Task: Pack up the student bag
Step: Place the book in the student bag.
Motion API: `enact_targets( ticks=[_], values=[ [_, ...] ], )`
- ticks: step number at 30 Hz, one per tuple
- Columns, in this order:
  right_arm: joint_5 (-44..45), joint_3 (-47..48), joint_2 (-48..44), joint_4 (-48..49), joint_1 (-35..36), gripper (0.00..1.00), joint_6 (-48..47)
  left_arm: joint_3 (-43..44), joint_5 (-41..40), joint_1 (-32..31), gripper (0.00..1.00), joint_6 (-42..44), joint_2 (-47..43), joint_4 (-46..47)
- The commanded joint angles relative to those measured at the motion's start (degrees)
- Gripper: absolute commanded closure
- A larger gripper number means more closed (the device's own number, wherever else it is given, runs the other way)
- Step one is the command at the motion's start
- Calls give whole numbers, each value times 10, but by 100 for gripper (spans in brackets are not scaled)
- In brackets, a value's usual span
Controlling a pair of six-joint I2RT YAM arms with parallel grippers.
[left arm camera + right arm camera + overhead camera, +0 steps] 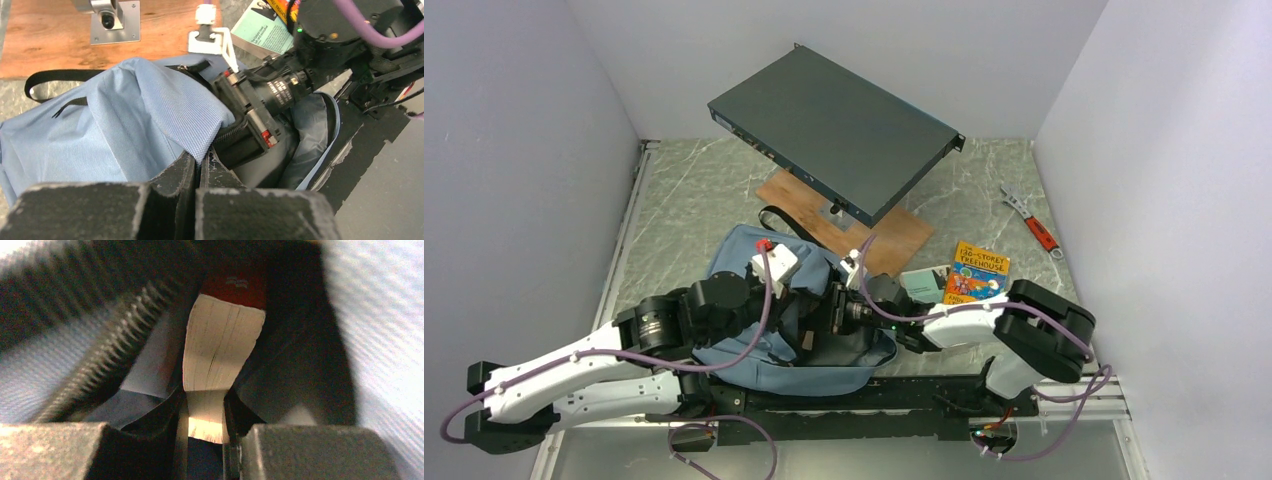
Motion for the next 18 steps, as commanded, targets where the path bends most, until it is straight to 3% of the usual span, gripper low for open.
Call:
enact_targets(
  ticks=[1,3,7,10,18],
  values=[
    [-74,64,52,110,6,100,19,37,30,-2,100,62,19,75],
    [-81,87,100,151,6,100,31,41,61,-2,100,66,31,83],
    [-11,93,160,152,3,99,37,44,96,-2,100,54,40,84],
    [39,70,141,137,-5,83,34,26,71,-2,100,43,28,80],
    [113,74,27,-98,-6,30,-29,-11,-71,-1,100,15,-7,48]
  ],
)
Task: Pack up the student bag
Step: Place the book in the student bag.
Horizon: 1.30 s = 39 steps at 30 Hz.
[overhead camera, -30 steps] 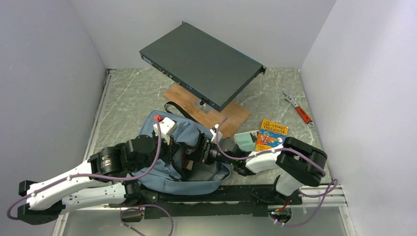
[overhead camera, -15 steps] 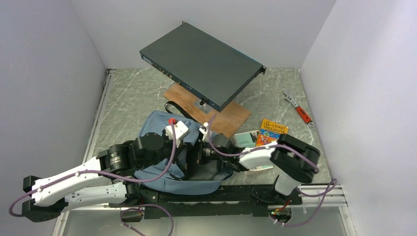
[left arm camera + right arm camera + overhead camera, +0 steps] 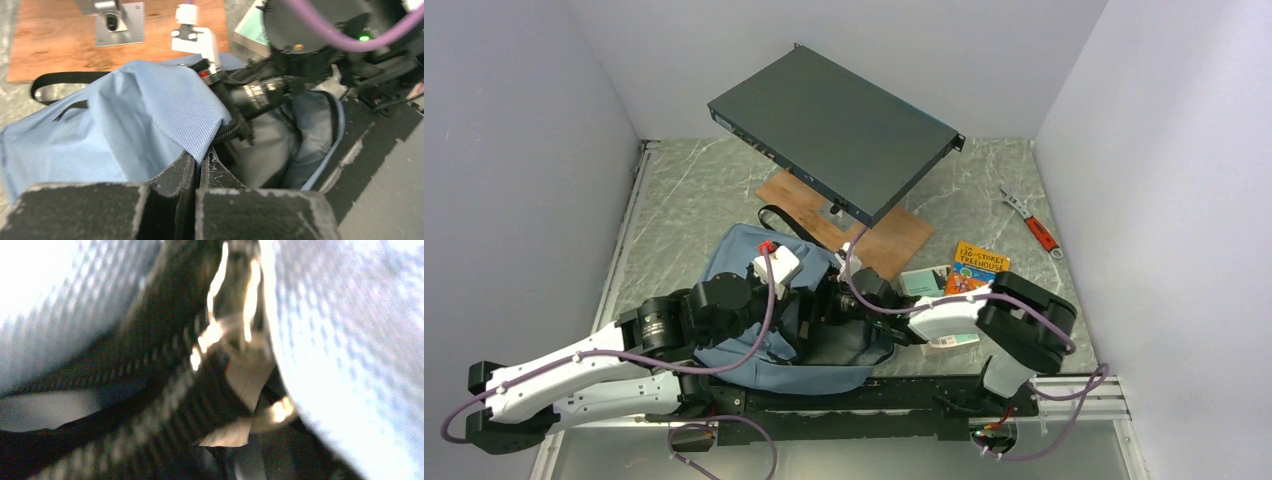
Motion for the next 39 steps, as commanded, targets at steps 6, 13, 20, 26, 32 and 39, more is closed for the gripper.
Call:
enact_targets(
  ticks=[6,13,20,26,32,39],
  values=[
    [75,7,-138,-223,-5,12,-69,-30,-149,-1,100,-36,-38,38],
    [75,16,-201,-299,-2,13,-85,-34,-168,0,100,-42,-38,37],
    [124,49,-274,-441,23,20,-134,-37,-158,0,100,-51,-17,26],
    [162,60,-402,-577,33,23,-202,-48,-134,0,100,-57,8,43],
    [264,73,-520,-688,32,23,-219,-56,-110,0,100,-66,33,55],
    [480,70,-585,-862,-19,13,-116,-63,-93,0,100,-79,45,53]
  ],
)
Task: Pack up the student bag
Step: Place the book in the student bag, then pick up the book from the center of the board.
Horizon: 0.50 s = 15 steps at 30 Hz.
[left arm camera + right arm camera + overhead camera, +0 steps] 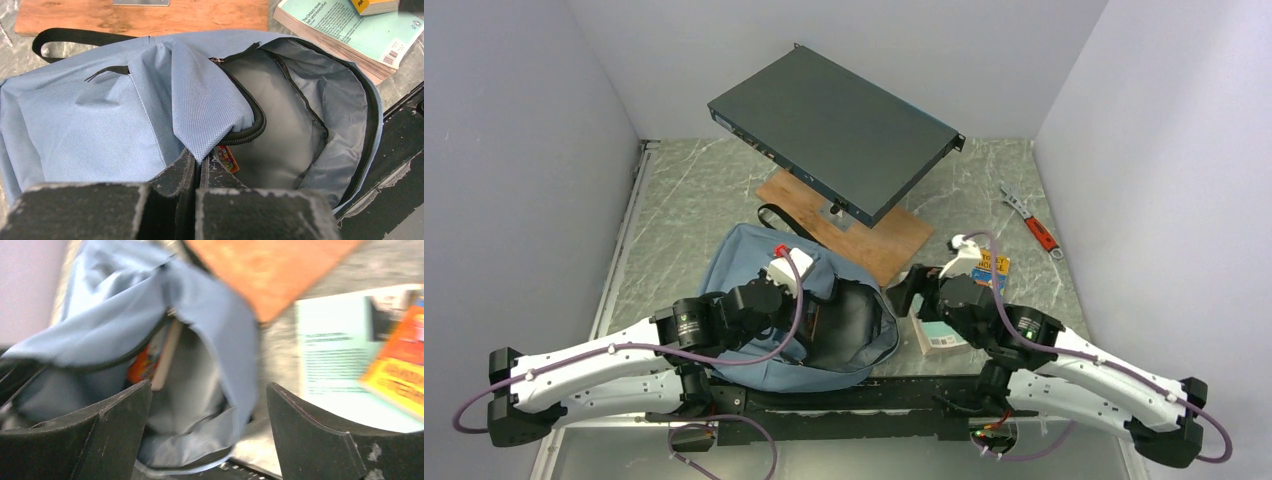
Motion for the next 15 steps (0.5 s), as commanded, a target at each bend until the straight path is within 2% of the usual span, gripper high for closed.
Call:
enact_targets(
  ticks=[1,6,9,15],
  values=[
    [149,9,-28,-154,-58,12,71,-1,13,0,100,-15,1,18],
    [73,-41,-65,-124,-224,12,44,-5,15,0,100,-21,-6,21],
    [29,-47,-16,-122,-342,13,27,-4,29,0,100,-31,-5,15],
    [-9,-57,25,-67,-471,16,19,-7,52,0,100,-49,-10,4]
  ],
)
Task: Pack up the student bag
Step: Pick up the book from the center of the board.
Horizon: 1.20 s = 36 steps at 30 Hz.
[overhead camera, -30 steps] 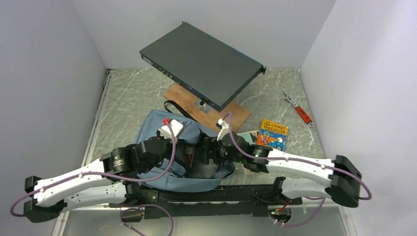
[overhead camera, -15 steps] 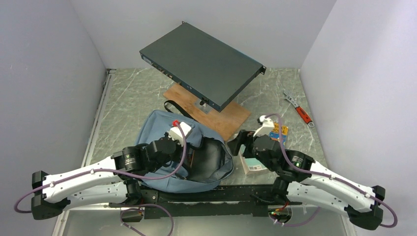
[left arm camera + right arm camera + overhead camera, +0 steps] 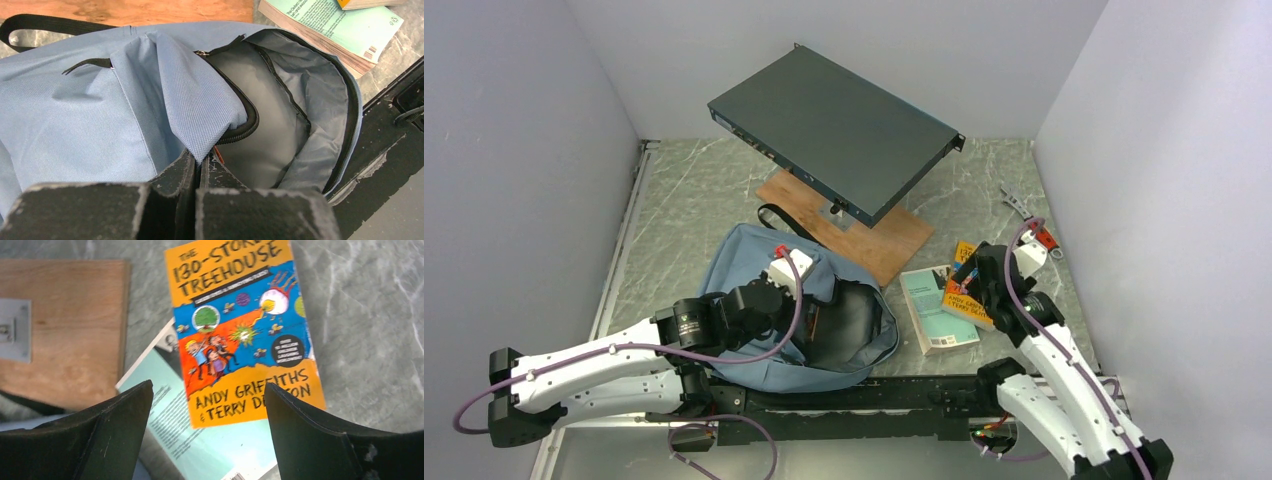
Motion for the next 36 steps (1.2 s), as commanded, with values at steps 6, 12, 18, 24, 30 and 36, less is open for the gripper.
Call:
enact_targets(
  ticks=[6,12,18,24,30,36],
  values=[
    [-112,-29,29,79,-240,17,-69,-1,37,0,100,-21,-19,8],
    [-261,-84,-9,108,-446,17,-81,-4,55,0,100,-27,-16,15],
    [-411,-111,45,155,-533,18,-109,-1,68,0,100,-27,-19,15],
    [-470,-108,67,195,-532,33,-172,-15,87,0,100,-30,-35,25],
    [-448,-98,75,192,-484,33,-187,-21,78,0,100,-45,-44,31],
    [-202,-25,69,121,-272,25,-146,-15,68,0,100,-32,-48,26]
  ],
)
